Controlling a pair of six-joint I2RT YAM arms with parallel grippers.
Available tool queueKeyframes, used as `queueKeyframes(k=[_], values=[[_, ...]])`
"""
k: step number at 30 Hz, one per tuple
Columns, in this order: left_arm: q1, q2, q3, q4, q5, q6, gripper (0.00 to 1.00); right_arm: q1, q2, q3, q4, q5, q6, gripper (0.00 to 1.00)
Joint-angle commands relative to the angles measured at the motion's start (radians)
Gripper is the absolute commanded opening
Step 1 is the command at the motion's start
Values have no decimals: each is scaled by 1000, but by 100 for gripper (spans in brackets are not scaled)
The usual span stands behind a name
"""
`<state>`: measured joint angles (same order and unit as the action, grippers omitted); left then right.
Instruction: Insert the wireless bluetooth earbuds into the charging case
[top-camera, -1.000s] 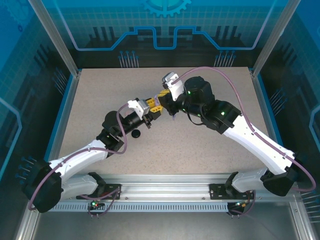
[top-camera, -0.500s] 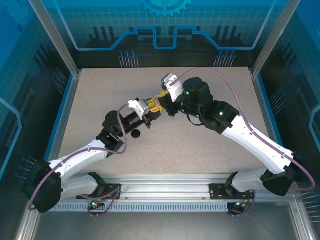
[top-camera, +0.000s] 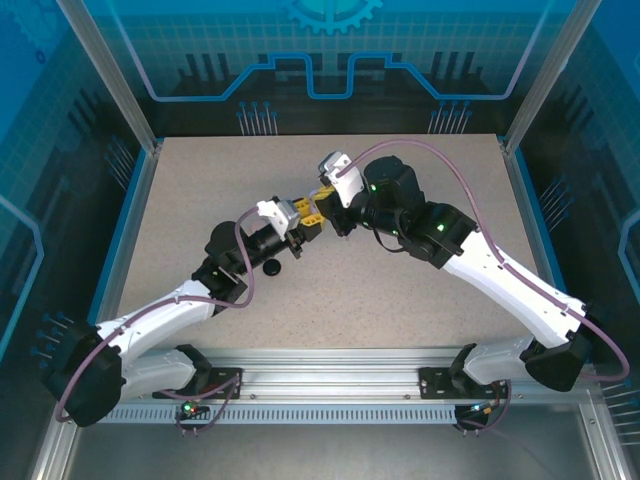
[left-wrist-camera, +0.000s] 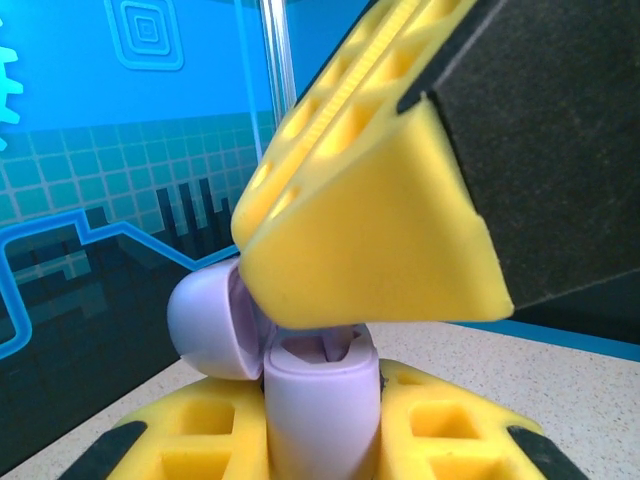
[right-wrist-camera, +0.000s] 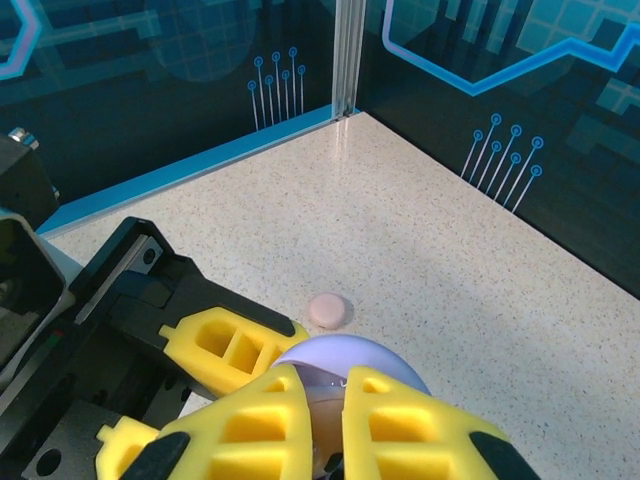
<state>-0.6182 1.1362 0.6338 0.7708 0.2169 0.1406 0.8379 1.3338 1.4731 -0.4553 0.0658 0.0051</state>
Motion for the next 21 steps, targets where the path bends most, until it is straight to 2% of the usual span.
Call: queueKeyframes(k=[1,5,10,15,21], values=[[-7,-24,53,36,2,16,0,36,16,-13,-28,-94,-26,12],[-7,-23,52,32,1,13,0,39,32,9,-46,-84,-21,21],[-6,-18,49,30,1,11,0,33,45,69,-61,-12,24,37],[-7,-18,44,31,-3,6,0,7,44,144,-73,-34,76,51],[-7,-23,35,39,-9,5,0,-66,-19,168,-64,-83,168,60]])
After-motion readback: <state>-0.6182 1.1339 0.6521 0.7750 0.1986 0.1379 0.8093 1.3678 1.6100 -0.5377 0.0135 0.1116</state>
